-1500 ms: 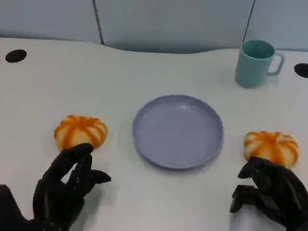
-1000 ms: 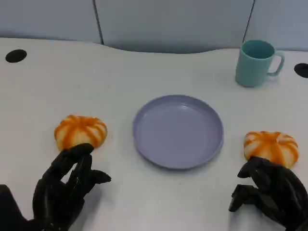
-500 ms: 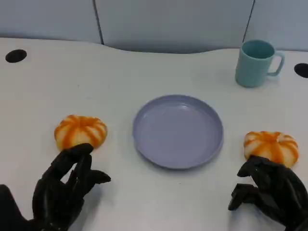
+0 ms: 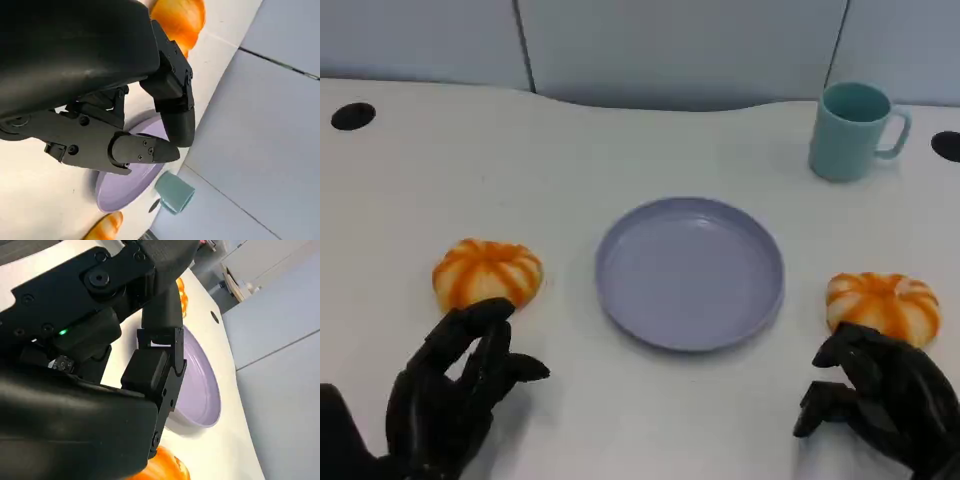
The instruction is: Grasp the bread from the table and place it into the plate.
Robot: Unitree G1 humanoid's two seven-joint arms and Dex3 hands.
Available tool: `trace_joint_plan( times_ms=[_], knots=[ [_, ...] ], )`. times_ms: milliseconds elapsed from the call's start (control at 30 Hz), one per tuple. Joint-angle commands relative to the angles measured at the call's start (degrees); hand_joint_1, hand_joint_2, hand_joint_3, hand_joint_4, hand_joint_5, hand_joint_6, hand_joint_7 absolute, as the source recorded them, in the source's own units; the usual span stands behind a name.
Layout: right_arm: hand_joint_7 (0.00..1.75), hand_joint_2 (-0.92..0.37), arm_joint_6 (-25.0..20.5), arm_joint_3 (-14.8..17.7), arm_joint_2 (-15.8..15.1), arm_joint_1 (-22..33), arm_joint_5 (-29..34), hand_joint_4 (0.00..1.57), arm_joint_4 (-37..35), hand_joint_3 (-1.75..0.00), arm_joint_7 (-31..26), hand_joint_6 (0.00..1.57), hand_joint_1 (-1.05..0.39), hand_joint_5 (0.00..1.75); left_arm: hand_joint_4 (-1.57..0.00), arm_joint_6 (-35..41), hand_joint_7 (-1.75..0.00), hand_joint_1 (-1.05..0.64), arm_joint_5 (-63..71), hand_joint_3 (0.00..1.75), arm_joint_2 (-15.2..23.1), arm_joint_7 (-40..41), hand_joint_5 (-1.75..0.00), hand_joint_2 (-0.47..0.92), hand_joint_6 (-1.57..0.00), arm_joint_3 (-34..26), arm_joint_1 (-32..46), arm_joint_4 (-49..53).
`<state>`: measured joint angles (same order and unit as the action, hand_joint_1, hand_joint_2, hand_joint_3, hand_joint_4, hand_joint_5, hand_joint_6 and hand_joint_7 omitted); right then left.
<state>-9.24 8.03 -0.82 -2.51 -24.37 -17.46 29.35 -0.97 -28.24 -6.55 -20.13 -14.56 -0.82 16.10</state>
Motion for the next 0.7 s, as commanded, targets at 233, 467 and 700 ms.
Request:
trace_joint_plan(
  times_ms=[233,467,700],
  knots=[
    [0.88,-0.77,0.94,0.14,0.01,-0.15,0.11,1.45,-0.31,-0.01,0.05,1.21,-0.88,0.82,-0.49,-28.91,-0.08,-0.43,24.84,0.19,11.13,-0.41,-0.84,0.92,-0.57,6.65,-1.44,4.73],
    [0.9,-0.77,0.35,0.38,-0.04,-0.44,0.09,1.44,-0.39,0.0,-0.57,1.21,-0.89,0.83,-0.31,-35.42,0.0,-0.47,43.74,0.07,19.87,8.28,-0.54,0.92,-0.44,9.87,-3.8,0.18],
    [0.9,-0.76,0.49,0.41,-0.26,-0.47,0.05,1.44,-0.53,0.0,-0.36,1.21,-0.89,0.83,-0.25,-32.83,0.0,-0.55,63.01,0.01,26.45,19.01,-0.4,0.92,-0.39,12.58,-5.68,-7.21]
  ],
)
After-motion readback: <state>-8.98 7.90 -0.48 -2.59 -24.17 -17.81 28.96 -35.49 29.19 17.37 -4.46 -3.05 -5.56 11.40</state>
